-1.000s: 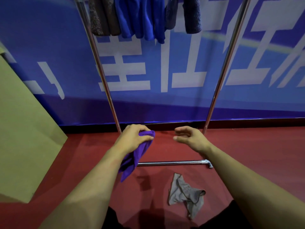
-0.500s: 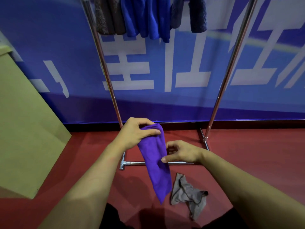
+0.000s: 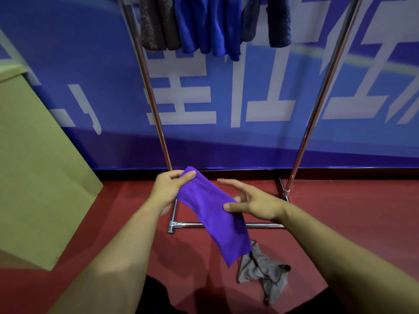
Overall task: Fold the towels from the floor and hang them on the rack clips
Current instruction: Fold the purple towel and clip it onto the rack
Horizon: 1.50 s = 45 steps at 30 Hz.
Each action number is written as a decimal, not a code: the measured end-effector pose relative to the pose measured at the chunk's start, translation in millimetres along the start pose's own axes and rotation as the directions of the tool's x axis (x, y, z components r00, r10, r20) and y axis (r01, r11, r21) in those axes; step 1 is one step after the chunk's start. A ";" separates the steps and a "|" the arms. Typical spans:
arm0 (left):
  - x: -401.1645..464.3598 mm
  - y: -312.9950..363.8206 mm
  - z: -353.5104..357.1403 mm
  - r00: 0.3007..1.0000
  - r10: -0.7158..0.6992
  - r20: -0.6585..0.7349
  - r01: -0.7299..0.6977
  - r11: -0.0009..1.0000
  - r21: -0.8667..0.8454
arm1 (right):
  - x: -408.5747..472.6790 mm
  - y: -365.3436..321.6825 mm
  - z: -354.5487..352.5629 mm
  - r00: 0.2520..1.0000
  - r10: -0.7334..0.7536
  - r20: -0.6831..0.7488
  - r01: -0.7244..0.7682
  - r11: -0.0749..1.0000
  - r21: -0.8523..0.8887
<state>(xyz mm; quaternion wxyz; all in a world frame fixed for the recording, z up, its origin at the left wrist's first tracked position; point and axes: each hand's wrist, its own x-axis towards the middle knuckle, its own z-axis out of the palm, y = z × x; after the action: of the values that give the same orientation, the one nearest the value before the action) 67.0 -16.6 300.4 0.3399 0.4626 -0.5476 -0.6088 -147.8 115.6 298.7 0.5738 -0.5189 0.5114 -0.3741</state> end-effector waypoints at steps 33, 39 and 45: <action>-28.9 -3.1 78.3 0.907 -0.256 0.335 0.276 0.961 -0.014 | -7.1 -32.5 -0.7 0.829 -0.158 -0.536 0.358 0.887 0.291; -25.8 2.5 89.6 0.982 -0.071 0.174 0.098 0.984 -0.152 | -0.6 -22.3 1.9 0.742 -0.186 -0.645 0.325 0.940 0.102; -27.9 -2.6 100.0 0.970 0.242 -0.008 -0.241 0.968 0.076 | 3.9 -16.7 4.6 0.735 -0.208 -0.645 0.305 0.951 0.041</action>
<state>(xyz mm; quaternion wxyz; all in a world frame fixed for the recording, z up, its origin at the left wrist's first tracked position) -16.7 44.8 300.4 0.3989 0.4100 -0.6190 -0.5382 -140.9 109.8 314.0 0.3466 -0.3852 0.5692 -0.6383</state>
